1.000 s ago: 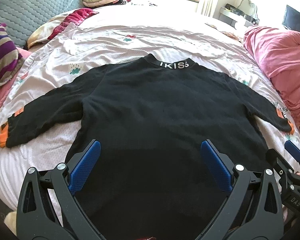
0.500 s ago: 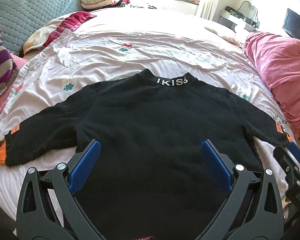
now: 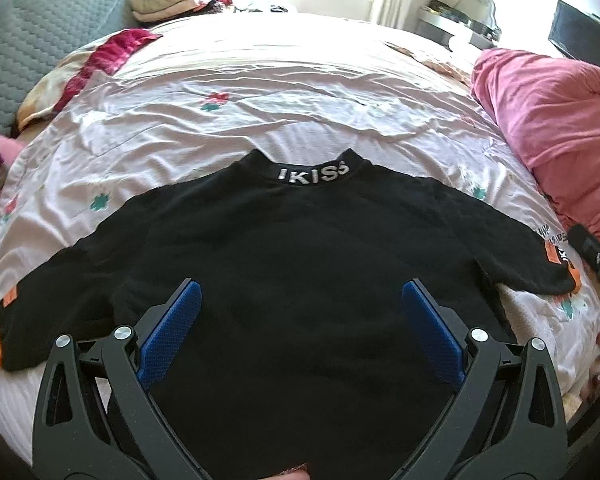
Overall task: Fold small clothes
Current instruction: 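Move the right gripper to the orange sleeve cuff and grasp it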
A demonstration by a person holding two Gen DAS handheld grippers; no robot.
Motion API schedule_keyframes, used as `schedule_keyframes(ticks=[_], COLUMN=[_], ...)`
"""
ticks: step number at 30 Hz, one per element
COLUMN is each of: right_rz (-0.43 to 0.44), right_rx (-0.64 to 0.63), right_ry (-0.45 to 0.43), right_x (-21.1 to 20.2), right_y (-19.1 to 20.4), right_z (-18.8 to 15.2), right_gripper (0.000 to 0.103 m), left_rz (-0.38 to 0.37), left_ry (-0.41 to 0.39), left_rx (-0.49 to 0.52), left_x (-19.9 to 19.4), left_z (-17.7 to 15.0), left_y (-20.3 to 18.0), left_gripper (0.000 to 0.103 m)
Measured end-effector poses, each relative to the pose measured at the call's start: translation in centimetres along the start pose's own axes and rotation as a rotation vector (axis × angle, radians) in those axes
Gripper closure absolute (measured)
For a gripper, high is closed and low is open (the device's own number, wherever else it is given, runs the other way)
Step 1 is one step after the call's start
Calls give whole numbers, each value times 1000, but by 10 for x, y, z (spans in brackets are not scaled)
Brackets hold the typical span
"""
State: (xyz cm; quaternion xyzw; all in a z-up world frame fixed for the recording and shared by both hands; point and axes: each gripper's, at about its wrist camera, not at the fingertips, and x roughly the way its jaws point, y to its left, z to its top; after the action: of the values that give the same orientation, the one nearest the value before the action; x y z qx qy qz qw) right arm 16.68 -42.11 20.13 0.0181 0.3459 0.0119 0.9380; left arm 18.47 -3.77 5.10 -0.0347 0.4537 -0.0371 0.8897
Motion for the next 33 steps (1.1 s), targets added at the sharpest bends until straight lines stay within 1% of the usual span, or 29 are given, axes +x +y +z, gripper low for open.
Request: schedule_keyframes(ticks=[4, 9, 16, 21, 24, 26, 31, 33], right_rz=[-41, -99, -176, -238, -287, -318, -375, -393], right_rx=[31, 78, 123, 175, 207, 237, 310, 349], right_ry=[-10, -3, 6, 16, 17, 24, 55, 82], right_x=[7, 18, 30, 38, 42, 45, 53, 57], right_y=[-18, -42, -71, -95, -110, -122, -150, -161], right_z=[5, 4, -1, -9, -15, -19, -31, -36], right_gripper=[4, 4, 4, 4, 4, 4, 4, 4], left_rz=[-15, -16, -31, -51, -70, -79, -79, -79], left_ry=[4, -5, 15, 12, 1, 8, 20, 25], left_rx=[28, 51, 62, 60, 59, 56, 58, 55], left_x=[10, 21, 38, 48, 54, 58, 67, 70], left_z=[8, 16, 18, 18, 17, 15, 11, 10], left_y=[-7, -13, -16, -18, -19, -19, -15, -13], left_gripper=[9, 9, 9, 9, 9, 9, 9, 9])
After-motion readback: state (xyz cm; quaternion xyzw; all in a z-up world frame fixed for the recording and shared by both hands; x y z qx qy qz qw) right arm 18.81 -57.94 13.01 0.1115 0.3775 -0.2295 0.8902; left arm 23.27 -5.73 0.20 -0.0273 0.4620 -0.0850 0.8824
